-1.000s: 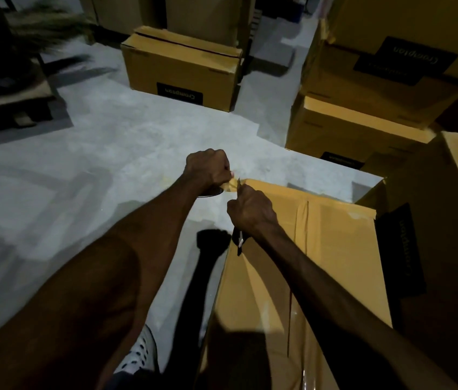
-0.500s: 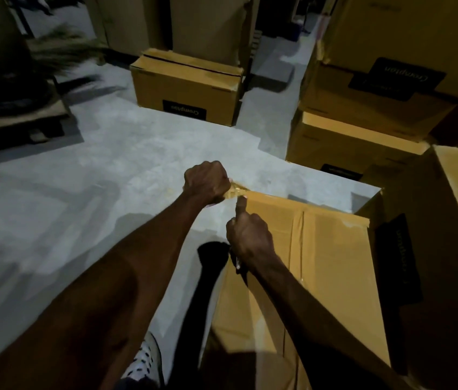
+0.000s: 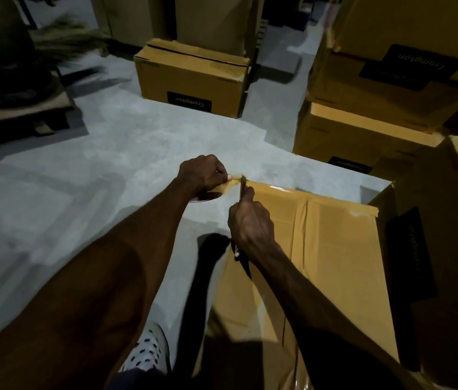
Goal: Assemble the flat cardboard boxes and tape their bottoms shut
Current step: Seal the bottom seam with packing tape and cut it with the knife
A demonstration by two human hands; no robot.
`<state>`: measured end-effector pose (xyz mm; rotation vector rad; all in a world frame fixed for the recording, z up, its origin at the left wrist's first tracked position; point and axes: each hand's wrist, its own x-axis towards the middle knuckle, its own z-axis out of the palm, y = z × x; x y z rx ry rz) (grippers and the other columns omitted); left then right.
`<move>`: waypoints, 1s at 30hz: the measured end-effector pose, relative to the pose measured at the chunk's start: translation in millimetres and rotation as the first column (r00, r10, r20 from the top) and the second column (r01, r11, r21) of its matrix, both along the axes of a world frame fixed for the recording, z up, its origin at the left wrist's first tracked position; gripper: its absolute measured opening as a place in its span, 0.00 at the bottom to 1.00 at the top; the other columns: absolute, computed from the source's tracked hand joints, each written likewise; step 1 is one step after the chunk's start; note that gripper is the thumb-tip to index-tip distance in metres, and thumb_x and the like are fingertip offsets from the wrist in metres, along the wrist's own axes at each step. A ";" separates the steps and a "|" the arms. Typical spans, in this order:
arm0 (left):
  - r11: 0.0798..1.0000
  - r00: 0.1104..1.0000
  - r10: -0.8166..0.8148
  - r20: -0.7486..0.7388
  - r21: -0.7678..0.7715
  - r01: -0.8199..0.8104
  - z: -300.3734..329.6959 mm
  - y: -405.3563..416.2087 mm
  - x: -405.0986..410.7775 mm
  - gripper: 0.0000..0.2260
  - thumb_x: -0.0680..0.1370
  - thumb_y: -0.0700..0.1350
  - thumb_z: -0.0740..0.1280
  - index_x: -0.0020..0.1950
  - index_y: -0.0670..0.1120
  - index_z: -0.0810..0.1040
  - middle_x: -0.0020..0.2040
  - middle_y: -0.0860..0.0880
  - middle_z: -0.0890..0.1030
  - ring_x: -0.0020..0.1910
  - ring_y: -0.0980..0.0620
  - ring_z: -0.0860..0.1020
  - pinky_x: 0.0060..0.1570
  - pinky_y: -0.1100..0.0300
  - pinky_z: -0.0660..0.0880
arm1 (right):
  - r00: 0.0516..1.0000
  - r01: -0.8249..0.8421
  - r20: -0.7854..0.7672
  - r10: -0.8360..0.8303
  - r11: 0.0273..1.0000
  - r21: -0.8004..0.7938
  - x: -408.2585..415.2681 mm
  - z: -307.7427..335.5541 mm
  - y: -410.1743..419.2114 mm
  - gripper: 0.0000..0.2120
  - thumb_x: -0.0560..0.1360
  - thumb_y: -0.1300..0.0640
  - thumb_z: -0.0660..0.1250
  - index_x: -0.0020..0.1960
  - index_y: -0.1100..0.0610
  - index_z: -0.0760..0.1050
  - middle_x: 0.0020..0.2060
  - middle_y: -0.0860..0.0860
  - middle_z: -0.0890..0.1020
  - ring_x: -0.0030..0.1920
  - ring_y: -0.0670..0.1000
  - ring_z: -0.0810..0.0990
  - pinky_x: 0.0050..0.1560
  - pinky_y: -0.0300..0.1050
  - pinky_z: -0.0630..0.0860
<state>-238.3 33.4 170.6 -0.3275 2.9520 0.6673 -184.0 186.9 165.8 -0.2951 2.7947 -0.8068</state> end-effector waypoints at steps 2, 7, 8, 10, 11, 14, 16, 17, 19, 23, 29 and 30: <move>1.000 1.000 0.003 0.008 0.026 -0.003 -0.5 -6.8 1.7 0.12 0.77 0.59 0.67 0.52 0.54 0.85 0.56 0.51 0.83 0.55 0.47 0.78 0.45 0.58 0.67 | 1.000 0.013 -0.006 -0.013 1.000 -0.003 0.9 -2.5 -8.5 0.21 0.80 0.58 0.56 0.72 0.58 0.58 0.48 0.59 0.81 0.47 0.61 0.80 0.44 0.53 0.74; 1.000 0.998 -0.022 0.054 0.015 0.021 -0.1 -21.1 4.1 0.12 0.75 0.59 0.69 0.50 0.54 0.85 0.53 0.51 0.84 0.54 0.48 0.79 0.46 0.58 0.70 | 0.999 0.045 -0.028 -0.044 0.999 0.013 1.3 -3.5 -13.1 0.20 0.80 0.60 0.55 0.72 0.59 0.59 0.51 0.60 0.81 0.50 0.62 0.80 0.43 0.50 0.70; 0.999 0.997 -0.044 0.071 0.018 0.043 -1.2 -26.6 7.4 0.12 0.75 0.59 0.69 0.50 0.54 0.85 0.52 0.52 0.84 0.53 0.48 0.80 0.45 0.58 0.71 | 0.998 0.051 -0.028 -0.050 0.998 0.027 0.1 -2.6 -10.2 0.20 0.81 0.60 0.55 0.72 0.59 0.59 0.52 0.60 0.81 0.51 0.62 0.80 0.44 0.50 0.69; 0.996 0.993 -0.074 0.097 0.064 0.068 -5.7 -41.3 15.8 0.11 0.74 0.59 0.69 0.48 0.54 0.86 0.51 0.52 0.85 0.51 0.49 0.80 0.46 0.56 0.74 | 0.998 0.047 -0.039 -0.044 0.996 0.073 -4.4 -1.7 -2.3 0.20 0.81 0.59 0.55 0.72 0.59 0.60 0.54 0.60 0.80 0.53 0.61 0.79 0.44 0.48 0.69; 0.995 0.991 -0.072 0.110 0.083 0.063 -7.4 -49.3 20.5 0.11 0.74 0.59 0.69 0.47 0.54 0.86 0.49 0.52 0.85 0.50 0.50 0.81 0.48 0.54 0.76 | 0.998 0.025 -0.053 -0.019 0.993 0.114 -7.3 -1.2 3.0 0.20 0.82 0.59 0.54 0.73 0.60 0.60 0.56 0.60 0.79 0.54 0.61 0.79 0.45 0.47 0.68; 0.986 0.991 -0.036 0.132 0.164 0.014 -2.3 -64.3 32.8 0.15 0.75 0.61 0.68 0.41 0.51 0.85 0.42 0.51 0.84 0.46 0.50 0.81 0.49 0.54 0.75 | 0.993 -0.007 -0.112 0.030 0.979 0.205 -14.7 1.9 20.2 0.23 0.83 0.58 0.53 0.76 0.63 0.57 0.57 0.60 0.78 0.56 0.61 0.78 0.46 0.48 0.69; 0.954 0.992 0.064 0.109 0.284 -0.093 8.2 -64.1 40.3 0.26 0.74 0.66 0.65 0.37 0.44 0.84 0.37 0.47 0.83 0.40 0.49 0.80 0.45 0.55 0.74 | 0.991 -0.027 -0.125 0.052 0.981 0.190 -13.6 1.3 30.1 0.24 0.83 0.56 0.53 0.77 0.61 0.56 0.53 0.60 0.79 0.53 0.62 0.79 0.44 0.48 0.68; 0.928 0.987 0.144 0.077 0.335 -0.161 16.7 -64.0 44.5 0.30 0.74 0.67 0.64 0.37 0.40 0.83 0.36 0.45 0.83 0.39 0.48 0.80 0.45 0.55 0.74 | 0.988 -0.053 -0.130 0.080 0.978 0.203 -9.5 5.8 33.0 0.24 0.83 0.55 0.52 0.77 0.60 0.55 0.52 0.60 0.80 0.51 0.62 0.79 0.43 0.47 0.67; 0.861 0.955 0.298 0.015 0.428 -0.275 25.9 -64.7 51.5 0.28 0.72 0.66 0.67 0.32 0.42 0.83 0.35 0.43 0.83 0.40 0.44 0.81 0.48 0.52 0.75 | 0.975 -0.156 -0.105 0.195 0.942 0.298 2.2 7.2 35.4 0.25 0.83 0.53 0.52 0.78 0.57 0.54 0.52 0.59 0.80 0.50 0.61 0.80 0.43 0.47 0.67; 0.804 0.894 0.444 -0.066 0.470 -0.365 67.8 -62.4 78.6 0.21 0.68 0.53 0.76 0.19 0.46 0.74 0.19 0.53 0.70 0.30 0.47 0.73 0.39 0.55 0.70 | 0.926 -0.299 -0.102 0.363 0.873 0.386 41.0 32.6 35.5 0.23 0.83 0.53 0.54 0.76 0.56 0.58 0.54 0.58 0.81 0.52 0.60 0.81 0.42 0.47 0.68; 0.753 0.921 0.386 -0.044 0.592 -0.288 128.1 -62.7 171.8 0.17 0.62 0.48 0.79 0.46 0.42 0.86 0.38 0.51 0.86 0.48 0.46 0.83 0.48 0.53 0.80 | 0.919 -0.391 -0.043 0.392 0.920 0.030 105.2 100.9 19.3 0.15 0.80 0.50 0.56 0.62 0.56 0.69 0.47 0.58 0.84 0.46 0.61 0.83 0.44 0.49 0.78; 0.765 0.924 0.379 -0.058 0.582 -0.277 136.4 -65.8 194.8 0.22 0.59 0.50 0.80 0.50 0.42 0.86 0.45 0.47 0.86 0.50 0.45 0.83 0.53 0.49 0.80 | 0.911 -0.412 -0.028 0.412 0.911 -0.021 116.5 114.2 14.3 0.13 0.79 0.49 0.56 0.59 0.56 0.70 0.44 0.58 0.84 0.44 0.60 0.83 0.44 0.52 0.80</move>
